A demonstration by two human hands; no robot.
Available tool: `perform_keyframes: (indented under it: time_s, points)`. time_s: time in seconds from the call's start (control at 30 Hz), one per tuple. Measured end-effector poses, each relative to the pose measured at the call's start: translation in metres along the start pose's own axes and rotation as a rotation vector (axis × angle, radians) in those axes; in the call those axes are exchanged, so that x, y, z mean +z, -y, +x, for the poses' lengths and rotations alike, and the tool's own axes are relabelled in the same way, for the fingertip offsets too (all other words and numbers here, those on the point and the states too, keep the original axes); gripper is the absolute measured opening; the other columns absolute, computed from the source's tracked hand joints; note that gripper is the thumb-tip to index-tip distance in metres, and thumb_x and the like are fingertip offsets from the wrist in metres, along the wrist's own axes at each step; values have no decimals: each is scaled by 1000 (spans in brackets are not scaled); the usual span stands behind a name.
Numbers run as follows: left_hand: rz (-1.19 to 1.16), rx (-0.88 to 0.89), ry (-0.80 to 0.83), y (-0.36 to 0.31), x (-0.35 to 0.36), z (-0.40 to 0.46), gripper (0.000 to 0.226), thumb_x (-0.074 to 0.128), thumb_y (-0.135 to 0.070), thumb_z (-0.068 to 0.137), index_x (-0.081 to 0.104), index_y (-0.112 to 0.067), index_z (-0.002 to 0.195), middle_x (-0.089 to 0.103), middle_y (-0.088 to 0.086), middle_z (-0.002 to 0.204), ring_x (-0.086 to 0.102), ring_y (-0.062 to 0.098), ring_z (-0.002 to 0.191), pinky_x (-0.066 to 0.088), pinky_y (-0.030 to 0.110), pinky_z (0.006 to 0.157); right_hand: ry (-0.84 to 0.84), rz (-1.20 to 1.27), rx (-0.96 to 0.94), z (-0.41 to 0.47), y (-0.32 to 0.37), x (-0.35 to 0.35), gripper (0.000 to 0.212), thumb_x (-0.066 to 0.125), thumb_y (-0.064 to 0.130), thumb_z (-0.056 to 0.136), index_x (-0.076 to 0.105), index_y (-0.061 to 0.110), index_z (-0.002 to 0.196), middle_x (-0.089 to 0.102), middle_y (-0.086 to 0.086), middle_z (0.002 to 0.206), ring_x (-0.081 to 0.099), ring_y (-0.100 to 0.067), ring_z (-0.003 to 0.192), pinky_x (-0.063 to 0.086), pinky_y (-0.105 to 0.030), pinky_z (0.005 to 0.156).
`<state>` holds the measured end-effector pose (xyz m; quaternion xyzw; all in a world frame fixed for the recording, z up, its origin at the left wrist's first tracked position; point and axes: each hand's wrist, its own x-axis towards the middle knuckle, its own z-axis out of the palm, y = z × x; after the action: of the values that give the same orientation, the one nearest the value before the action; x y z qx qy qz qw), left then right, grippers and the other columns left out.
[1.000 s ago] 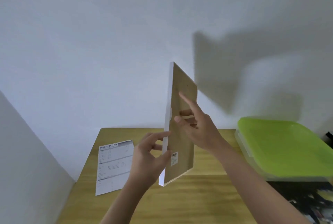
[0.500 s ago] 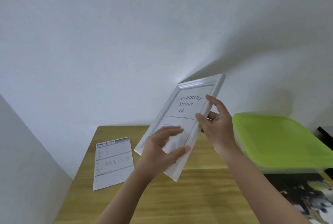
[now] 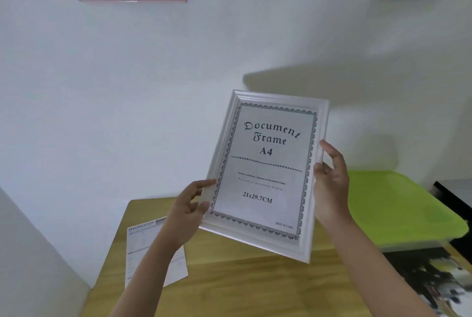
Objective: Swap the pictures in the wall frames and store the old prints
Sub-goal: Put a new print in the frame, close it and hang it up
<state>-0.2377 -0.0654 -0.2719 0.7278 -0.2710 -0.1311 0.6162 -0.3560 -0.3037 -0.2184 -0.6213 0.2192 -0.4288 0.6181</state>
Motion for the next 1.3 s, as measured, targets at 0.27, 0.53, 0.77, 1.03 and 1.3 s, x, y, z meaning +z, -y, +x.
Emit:
perform_keyframes:
  time_s: [0.27,0.53,0.77,1.03,1.3]
  points:
    - [3,212,-2,-60,-4,41,61,67,-7,78,54,-53,117,62,-9,88,58,15,70,52,34,64,-19,-23,-323,66,55,11,58,41,-6,93,57,46,114,32,0,61,25,-5,46,29,-15,43]
    - [-1,379,-91,-130,3,109,69,64,4,81,53,-53,119,59,-8,99,58,17,74,58,33,68,-11,-114,-584,154,129,28,53,34,-8,93,50,31,125,29,3,60,25,-5,42,29,-13,41]
    - [82,462,-209,-176,13,167,75,64,6,81,49,-58,116,57,-3,96,59,9,68,58,35,68,26,-147,-755,226,167,49,52,35,-8,93,46,23,132,32,1,65,31,-6,47,31,-9,49]
    - [146,480,-309,-170,24,208,78,63,6,80,46,-61,115,58,-3,98,62,16,74,56,28,62,115,-100,-792,283,150,66,57,34,-5,93,40,33,135,33,-6,65,29,-8,50,34,-19,51]
    - [148,509,-371,-155,35,232,80,59,10,81,45,-63,110,59,-1,96,61,16,75,49,15,55,160,-70,-814,308,122,76,57,37,2,96,33,39,139,49,-24,76,37,-23,53,39,-33,54]
